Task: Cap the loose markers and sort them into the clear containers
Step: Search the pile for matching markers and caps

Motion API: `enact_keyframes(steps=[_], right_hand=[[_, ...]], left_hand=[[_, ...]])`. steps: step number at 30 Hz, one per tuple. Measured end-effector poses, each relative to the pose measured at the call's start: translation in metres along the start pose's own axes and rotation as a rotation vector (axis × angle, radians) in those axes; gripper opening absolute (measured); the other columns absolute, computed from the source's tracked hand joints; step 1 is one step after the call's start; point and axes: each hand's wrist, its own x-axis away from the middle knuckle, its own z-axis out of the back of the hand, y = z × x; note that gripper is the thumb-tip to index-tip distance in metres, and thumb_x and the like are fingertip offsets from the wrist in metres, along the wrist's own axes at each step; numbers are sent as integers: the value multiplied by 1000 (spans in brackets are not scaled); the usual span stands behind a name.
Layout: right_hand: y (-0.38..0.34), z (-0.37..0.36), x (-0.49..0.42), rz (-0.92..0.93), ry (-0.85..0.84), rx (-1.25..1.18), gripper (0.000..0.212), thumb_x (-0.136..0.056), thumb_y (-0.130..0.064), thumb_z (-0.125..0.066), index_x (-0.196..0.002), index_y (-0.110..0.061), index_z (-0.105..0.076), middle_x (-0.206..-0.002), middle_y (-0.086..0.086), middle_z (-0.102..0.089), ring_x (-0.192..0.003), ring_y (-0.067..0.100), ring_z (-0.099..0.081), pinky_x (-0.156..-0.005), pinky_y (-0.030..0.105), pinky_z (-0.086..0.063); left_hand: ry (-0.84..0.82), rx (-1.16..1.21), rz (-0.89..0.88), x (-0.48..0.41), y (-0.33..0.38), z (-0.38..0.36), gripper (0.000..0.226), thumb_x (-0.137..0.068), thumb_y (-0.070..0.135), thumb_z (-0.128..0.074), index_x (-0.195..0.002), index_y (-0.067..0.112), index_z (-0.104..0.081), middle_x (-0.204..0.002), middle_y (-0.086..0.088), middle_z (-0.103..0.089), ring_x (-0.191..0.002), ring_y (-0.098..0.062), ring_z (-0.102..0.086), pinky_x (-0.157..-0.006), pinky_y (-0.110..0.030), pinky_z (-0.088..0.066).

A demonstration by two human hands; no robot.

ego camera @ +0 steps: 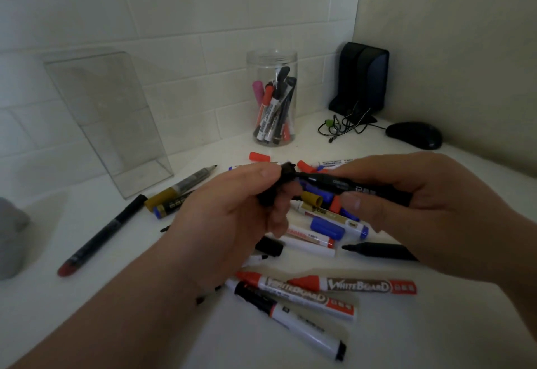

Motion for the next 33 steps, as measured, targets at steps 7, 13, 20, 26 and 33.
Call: enact_keyframes(steps=[7, 13, 20, 26, 33], right_hand=[[-3, -6, -4, -123, 142, -344, 27, -72, -47, -60, -85, -28, -74, -55, -1, -59, -44, 4, -50, -44, 9, -39], [-8, -19, -2, -142, 154, -558, 28, -71, -38, -66, -92, -23, -76, -50, -6, -52, -42, 5, -43, -43, 12, -37], [-15, -28, -2, -136, 159, -532, 21, -66, -38, -70, -82, -27, -79, -54, -7, -62, -42, 6, -49, -43, 12, -40], [-13, -27, -4, -169, 176, -507, 27, -76, -53, -63, -86, -31, -75, -51, -5, -55, -41, 7, -43, -43, 13, -38], [-8, -21, -3, -89, 63, -242, 19, -94, -52, -49, -94, -50, -68, -58, -9, -60, -51, 7, -52, -52, 23, -46]], left_hand=[[-73, 131, -71, -2, -1, 2, 41, -77, 26, -79, -115, 12, -74, -82, 1, -47, -76, -12, -42, -70, -28, -40], [-43, -51, -99, 3, -6, 0, 42, -73, 23, -83, -115, 17, -76, -86, 7, -68, -77, -8, -54, -72, -24, -46], [-24, -564, -242, 7, -6, -7, 31, -83, 30, -78, -114, 29, -76, -114, -13, -70, -110, -35, -65, -99, -56, -50], [122, -361, -204, 7, -4, -11, 25, -79, 38, -79, -100, 23, -79, -77, -8, -61, -71, -13, -56, -70, -32, -51], [8, 289, -151, 1, 0, -3, 25, -79, 29, -79, -98, 14, -77, -70, 3, -33, -61, -10, -34, -57, -21, -40]])
